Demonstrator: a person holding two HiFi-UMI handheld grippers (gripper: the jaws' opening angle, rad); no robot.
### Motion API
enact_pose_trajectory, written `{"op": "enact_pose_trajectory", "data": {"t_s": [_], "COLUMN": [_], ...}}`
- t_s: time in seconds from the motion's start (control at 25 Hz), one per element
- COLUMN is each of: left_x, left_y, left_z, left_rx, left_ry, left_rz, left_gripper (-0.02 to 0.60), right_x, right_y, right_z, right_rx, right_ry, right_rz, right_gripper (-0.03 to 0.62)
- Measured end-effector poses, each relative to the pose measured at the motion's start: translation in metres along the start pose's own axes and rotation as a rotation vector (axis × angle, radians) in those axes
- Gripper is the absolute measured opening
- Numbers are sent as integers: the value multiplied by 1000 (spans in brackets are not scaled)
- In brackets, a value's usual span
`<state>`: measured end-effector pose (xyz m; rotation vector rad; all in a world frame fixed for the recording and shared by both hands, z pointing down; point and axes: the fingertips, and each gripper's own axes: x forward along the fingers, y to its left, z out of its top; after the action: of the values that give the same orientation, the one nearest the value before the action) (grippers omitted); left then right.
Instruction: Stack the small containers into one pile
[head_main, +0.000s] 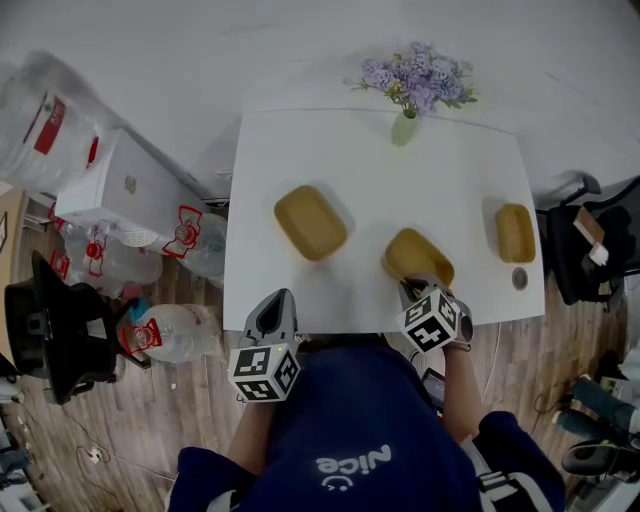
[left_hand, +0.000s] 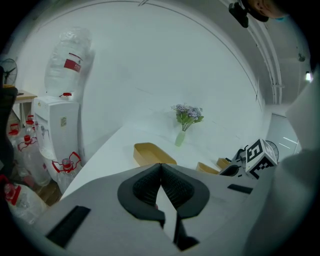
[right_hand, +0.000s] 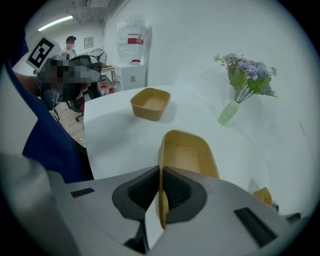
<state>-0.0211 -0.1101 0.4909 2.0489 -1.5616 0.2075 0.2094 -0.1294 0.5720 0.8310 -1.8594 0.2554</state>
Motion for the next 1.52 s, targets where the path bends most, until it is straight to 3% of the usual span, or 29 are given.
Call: {"op": "enact_pose_trajectory", "data": {"t_s": [0.72,1.04,1.24,1.52], "left_x": [-25,-36,-44,-53], "left_y": [57,74,78,97], "left_z": [18,23,21,19], "left_rx": [28,29,79,91], "left_ry": [9,1,18,26], "left_rz": [-30,-38,-74,-61], "left_gripper": [16,17,16,17], "right_x": [-23,-8,2,13], "right_y": [37,59,66,75], "right_z": [111,159,184,223], "right_rx": [96,82,119,126], "right_ry": [-107,-114,-111,-135], "right_rz": [-127,-103,-108,-108], "right_gripper": [55,55,55,55]}}
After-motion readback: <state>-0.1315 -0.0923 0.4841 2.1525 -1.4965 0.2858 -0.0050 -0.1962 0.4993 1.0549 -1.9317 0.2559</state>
